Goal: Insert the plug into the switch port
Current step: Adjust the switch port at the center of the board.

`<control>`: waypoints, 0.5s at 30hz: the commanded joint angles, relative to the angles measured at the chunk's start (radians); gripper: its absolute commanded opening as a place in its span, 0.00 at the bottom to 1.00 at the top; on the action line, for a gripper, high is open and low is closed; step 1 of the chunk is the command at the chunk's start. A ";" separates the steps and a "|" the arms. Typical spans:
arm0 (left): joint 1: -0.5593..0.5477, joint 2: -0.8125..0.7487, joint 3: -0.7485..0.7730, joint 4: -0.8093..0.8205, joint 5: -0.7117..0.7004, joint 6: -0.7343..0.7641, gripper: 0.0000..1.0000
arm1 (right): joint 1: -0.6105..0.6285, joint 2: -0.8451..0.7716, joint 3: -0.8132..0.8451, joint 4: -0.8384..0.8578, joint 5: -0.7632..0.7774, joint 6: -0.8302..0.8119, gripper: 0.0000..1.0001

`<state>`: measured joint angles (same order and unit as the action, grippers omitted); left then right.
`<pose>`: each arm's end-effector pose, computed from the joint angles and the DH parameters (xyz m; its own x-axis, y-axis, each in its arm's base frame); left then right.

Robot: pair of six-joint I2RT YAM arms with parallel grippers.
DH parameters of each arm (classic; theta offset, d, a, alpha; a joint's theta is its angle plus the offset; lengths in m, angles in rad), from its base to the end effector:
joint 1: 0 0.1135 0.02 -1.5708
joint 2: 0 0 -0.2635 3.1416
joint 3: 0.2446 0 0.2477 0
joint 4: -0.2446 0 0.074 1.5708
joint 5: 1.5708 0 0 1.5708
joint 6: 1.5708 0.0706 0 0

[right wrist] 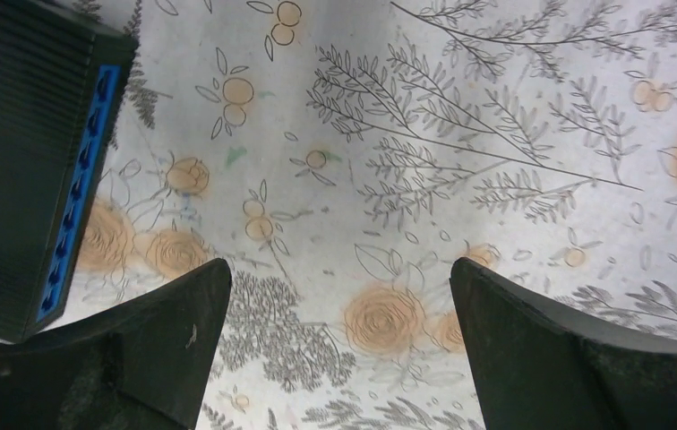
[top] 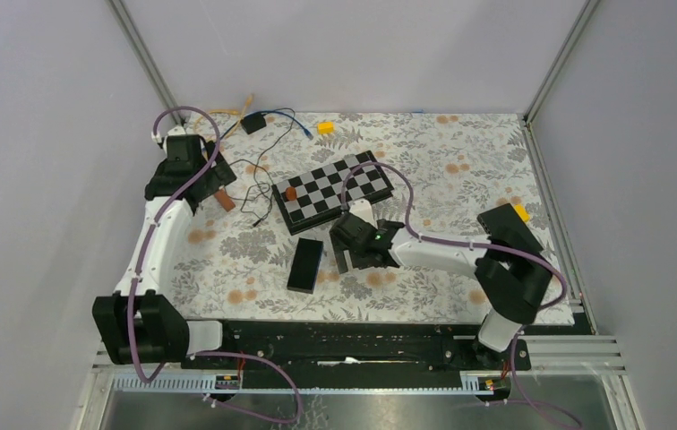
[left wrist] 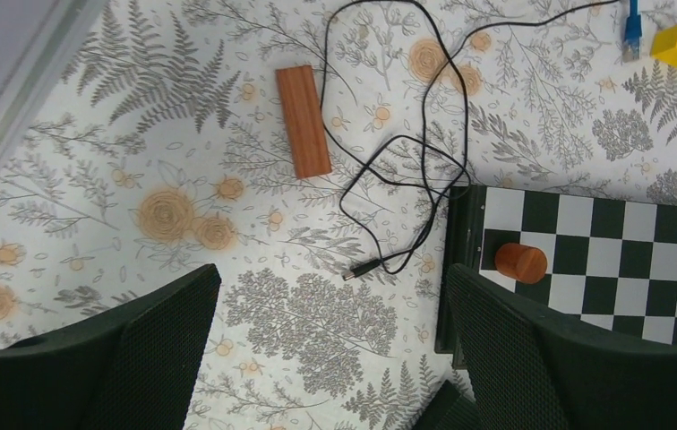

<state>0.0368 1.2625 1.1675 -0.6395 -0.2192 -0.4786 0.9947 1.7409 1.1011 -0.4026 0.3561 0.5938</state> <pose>0.2903 0.0260 0.3057 -0.5037 -0.4684 -0.7259 -0.4835 0.8492 -0.2124 0.2189 0.2917 0.1568 -0.7761 -0.2321 -0.5863 -0.3088 0.9506 0.0325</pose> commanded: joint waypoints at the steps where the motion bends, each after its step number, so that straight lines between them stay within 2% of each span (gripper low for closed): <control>1: 0.003 0.069 0.064 0.040 0.102 0.008 0.99 | -0.005 -0.141 -0.048 0.041 0.022 -0.061 1.00; 4: -0.025 0.127 0.063 0.040 0.109 -0.006 0.99 | -0.010 -0.201 -0.075 0.047 0.026 -0.084 1.00; 11: -0.212 0.203 0.022 0.078 0.052 -0.048 0.99 | -0.046 -0.272 -0.090 0.050 0.018 -0.126 1.00; 15: -0.229 0.258 0.029 0.098 0.053 -0.052 0.99 | -0.058 -0.283 -0.096 0.056 0.007 -0.139 1.00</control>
<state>-0.1909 1.4849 1.1885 -0.6018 -0.1543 -0.5076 0.9520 1.4929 1.0157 -0.3679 0.3561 0.4881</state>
